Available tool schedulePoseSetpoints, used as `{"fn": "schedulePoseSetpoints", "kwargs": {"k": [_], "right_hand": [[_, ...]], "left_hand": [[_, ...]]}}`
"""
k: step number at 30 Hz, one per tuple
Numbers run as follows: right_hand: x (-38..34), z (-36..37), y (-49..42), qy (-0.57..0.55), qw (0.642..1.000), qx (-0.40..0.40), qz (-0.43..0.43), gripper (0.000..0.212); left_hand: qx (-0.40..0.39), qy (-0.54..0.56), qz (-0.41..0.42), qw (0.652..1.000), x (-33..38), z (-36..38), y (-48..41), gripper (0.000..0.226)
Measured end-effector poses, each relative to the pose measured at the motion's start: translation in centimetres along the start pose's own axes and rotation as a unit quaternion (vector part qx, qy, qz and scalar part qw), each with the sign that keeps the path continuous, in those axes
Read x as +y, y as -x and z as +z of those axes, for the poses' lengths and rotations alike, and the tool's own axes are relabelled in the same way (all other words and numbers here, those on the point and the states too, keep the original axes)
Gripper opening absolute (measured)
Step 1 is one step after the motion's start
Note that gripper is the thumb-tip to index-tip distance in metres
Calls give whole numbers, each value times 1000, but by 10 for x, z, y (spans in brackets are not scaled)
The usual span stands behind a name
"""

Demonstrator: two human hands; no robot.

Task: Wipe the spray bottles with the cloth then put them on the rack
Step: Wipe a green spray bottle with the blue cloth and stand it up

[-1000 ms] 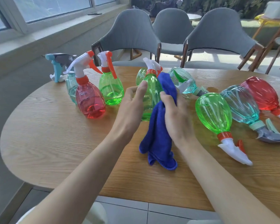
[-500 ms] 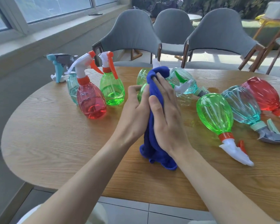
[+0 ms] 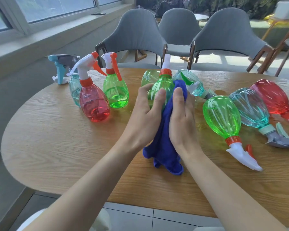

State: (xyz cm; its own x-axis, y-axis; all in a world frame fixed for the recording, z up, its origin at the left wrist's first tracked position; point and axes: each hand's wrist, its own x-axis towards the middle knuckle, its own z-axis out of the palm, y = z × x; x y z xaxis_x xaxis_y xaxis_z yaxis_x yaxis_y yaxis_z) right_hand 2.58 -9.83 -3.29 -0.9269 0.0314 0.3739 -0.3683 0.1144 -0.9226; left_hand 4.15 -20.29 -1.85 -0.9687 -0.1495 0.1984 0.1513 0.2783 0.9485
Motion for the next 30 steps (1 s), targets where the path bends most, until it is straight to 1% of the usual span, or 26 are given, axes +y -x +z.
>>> {"fn": "schedulePoseSetpoints", "kwargs": {"k": [2, 4, 5, 7, 9, 10, 12, 13, 14, 16, 17, 18, 19, 20, 21, 24, 26, 28, 30], "right_hand": [[-1, 1, 3, 34, 998, 4, -57, 18], [5, 1, 2, 91, 987, -1, -135, 32], [7, 0, 0, 102, 982, -3, -157, 36], [9, -3, -5, 96, 983, -2, -158, 34], [8, -9, -8, 65, 990, 31, -119, 23], [8, -11, -10, 42, 994, 56, -82, 20], [10, -14, -14, -10, 994, 104, 12, 27], [12, -16, -17, -34, 990, 124, 48, 32], [13, -18, -20, -60, 985, 139, 78, 35], [14, -20, -24, -110, 974, 152, 128, 31], [13, -20, -24, -129, 968, 154, 150, 27], [13, -20, -24, -144, 963, 153, 168, 24], [12, -21, -24, -157, 958, 151, 184, 22], [12, -20, -24, -171, 953, 153, 195, 20], [10, -21, -24, -191, 948, 157, 202, 18], [9, -20, -25, -216, 945, 144, 201, 15], [11, -18, -22, -201, 954, 105, 197, 12], [12, -15, -19, -199, 958, 75, 190, 14], [9, -12, -16, -204, 960, 75, 179, 14]], "left_hand": [[5, 51, -36, 998, 1, -1, -1, 53], [13, 109, -69, 992, 2, -2, -3, 53], [15, 132, -81, 988, 2, -2, -4, 53], [10, 169, -105, 980, 0, 0, -4, 57], [1, 202, -130, 971, -3, 2, -5, 66], [-5, 223, -144, 964, -3, 1, -5, 71], [-7, 274, -168, 947, -1, 0, -7, 76], [-11, 295, -172, 940, 2, -1, -6, 72], [-19, 311, -170, 935, 3, -1, -6, 61], [-43, 323, -153, 933, 3, 0, -5, 35], [-48, 323, -148, 933, 1, 1, -5, 30], [-47, 325, -144, 934, 0, 2, -4, 35], [-38, 325, -140, 935, -1, 3, -4, 46], [-27, 322, -133, 937, 0, 4, -3, 57], [-16, 320, -124, 939, -2, 4, -4, 64], [8, 301, -93, 949, -3, 4, -3, 70], [17, 279, -73, 957, -3, 4, -3, 76], [21, 275, -50, 960, -4, 4, -4, 74], [41, 266, -36, 963, -4, 2, -6, 78]]}}
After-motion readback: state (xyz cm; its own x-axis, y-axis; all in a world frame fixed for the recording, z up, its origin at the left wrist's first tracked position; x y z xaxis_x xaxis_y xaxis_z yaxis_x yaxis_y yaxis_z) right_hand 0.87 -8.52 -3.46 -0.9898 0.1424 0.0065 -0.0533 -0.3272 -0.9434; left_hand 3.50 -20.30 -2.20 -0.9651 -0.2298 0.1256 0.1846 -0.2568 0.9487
